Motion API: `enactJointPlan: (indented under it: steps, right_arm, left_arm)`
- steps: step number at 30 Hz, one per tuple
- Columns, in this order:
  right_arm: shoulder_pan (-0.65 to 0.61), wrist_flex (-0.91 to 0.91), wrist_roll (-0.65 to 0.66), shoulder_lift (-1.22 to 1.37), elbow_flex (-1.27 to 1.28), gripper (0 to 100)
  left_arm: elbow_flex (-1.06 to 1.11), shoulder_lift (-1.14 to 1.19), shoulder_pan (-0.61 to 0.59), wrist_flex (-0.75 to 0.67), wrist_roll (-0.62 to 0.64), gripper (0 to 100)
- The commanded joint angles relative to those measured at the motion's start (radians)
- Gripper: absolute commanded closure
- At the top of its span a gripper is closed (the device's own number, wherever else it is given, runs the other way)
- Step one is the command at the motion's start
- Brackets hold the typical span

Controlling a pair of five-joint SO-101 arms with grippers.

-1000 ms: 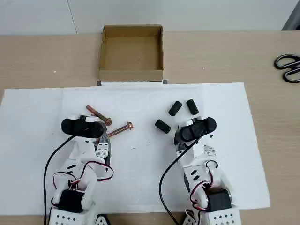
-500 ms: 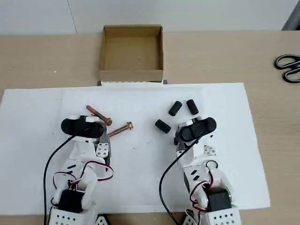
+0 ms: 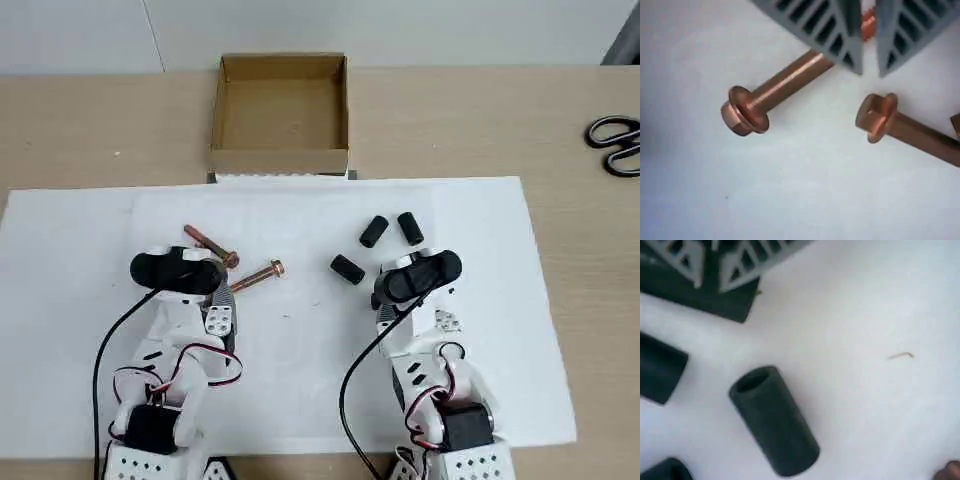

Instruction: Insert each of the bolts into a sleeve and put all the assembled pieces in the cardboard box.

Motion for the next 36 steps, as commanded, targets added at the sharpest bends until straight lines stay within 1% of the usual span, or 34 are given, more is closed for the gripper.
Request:
enactJointPlan:
  steps: [1, 4, 8, 11, 14, 16, 20, 23, 25, 27, 31, 33, 36]
  right_arm:
    - [-0.002, -0.019, 0.000, -0.013, 0.014, 99.5]
    - [-0.002, -0.019, 0.000, -0.013, 0.014, 99.5]
    - [-0.002, -0.013, -0.005, -0.004, 0.002, 99.5]
    - [-0.002, 0.077, -0.006, -0.004, -0.064, 99.5]
    - [0.021, 0.176, -0.003, -0.001, -0.170, 99.5]
    - [0.056, 0.220, 0.002, -0.001, -0.224, 99.5]
    - [0.124, 0.246, 0.061, 0.064, -0.292, 99.5]
    - [0.154, 0.245, 0.058, 0.200, -0.400, 99.5]
    - [0.154, 0.248, 0.051, 0.332, -0.519, 99.5]
    - [0.154, 0.254, 0.009, 0.490, -0.654, 99.5]
    - [0.153, 0.326, -0.025, 0.840, -0.925, 99.4]
    - [0.153, 0.363, -0.020, 0.989, -1.051, 99.4]
    - [0.151, 0.412, -0.011, 1.164, -1.211, 99.4]
  left_arm:
    - [-0.004, -0.008, -0.002, -0.002, -0.003, 99]
    - [-0.004, -0.008, 0.005, -0.006, -0.003, 99]
    - [-0.004, -0.008, 0.058, 0.000, -0.002, 99]
    - [-0.042, -0.008, 0.035, 0.003, -0.003, 99]
    - [-0.166, -0.002, -0.012, 0.078, -0.003, 99]
    - [-0.229, 0.000, -0.009, 0.126, -0.005, 99]
    - [-0.300, 0.000, 0.005, 0.221, -0.005, 99]
    - [-0.340, 0.000, 0.005, 0.256, -0.005, 99]
    - [-0.346, 0.009, 0.005, 0.250, -0.005, 99]
    - [-0.355, 0.068, 0.005, 0.242, -0.005, 99]
    - [-0.453, 0.299, 0.003, 0.201, 0.002, 99]
    - [-0.570, 0.448, -0.009, 0.203, 0.002, 99]
    - [-0.774, 0.681, -0.074, 0.255, -0.003, 99]
